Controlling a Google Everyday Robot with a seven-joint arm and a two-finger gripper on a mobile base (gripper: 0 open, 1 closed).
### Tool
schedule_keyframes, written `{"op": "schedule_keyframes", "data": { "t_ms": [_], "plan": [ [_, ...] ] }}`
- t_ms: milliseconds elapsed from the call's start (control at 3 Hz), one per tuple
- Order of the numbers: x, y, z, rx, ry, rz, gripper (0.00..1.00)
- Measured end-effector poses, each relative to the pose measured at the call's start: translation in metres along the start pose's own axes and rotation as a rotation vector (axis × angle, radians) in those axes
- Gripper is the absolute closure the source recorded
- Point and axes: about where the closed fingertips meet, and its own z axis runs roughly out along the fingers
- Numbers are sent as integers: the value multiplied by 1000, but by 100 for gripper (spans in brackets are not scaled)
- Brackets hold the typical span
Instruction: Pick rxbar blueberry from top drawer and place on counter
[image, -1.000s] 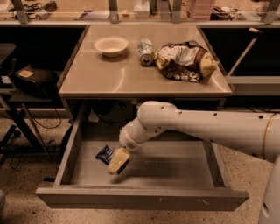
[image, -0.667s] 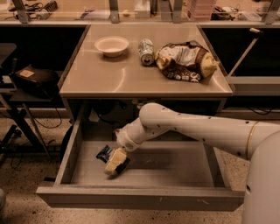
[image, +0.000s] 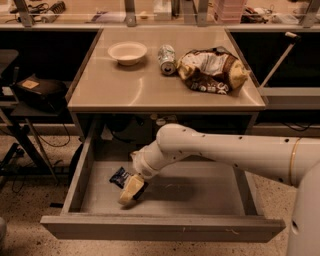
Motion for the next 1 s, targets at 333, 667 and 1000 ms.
{"op": "schedule_keyframes", "data": {
  "t_ms": [333, 667, 1000],
  "plan": [
    [6, -1, -18, 176, 121, -71, 0],
    [-1, -2, -25, 252, 162, -139, 0],
    [-1, -2, -25, 252, 162, -139, 19]
  ]
}}
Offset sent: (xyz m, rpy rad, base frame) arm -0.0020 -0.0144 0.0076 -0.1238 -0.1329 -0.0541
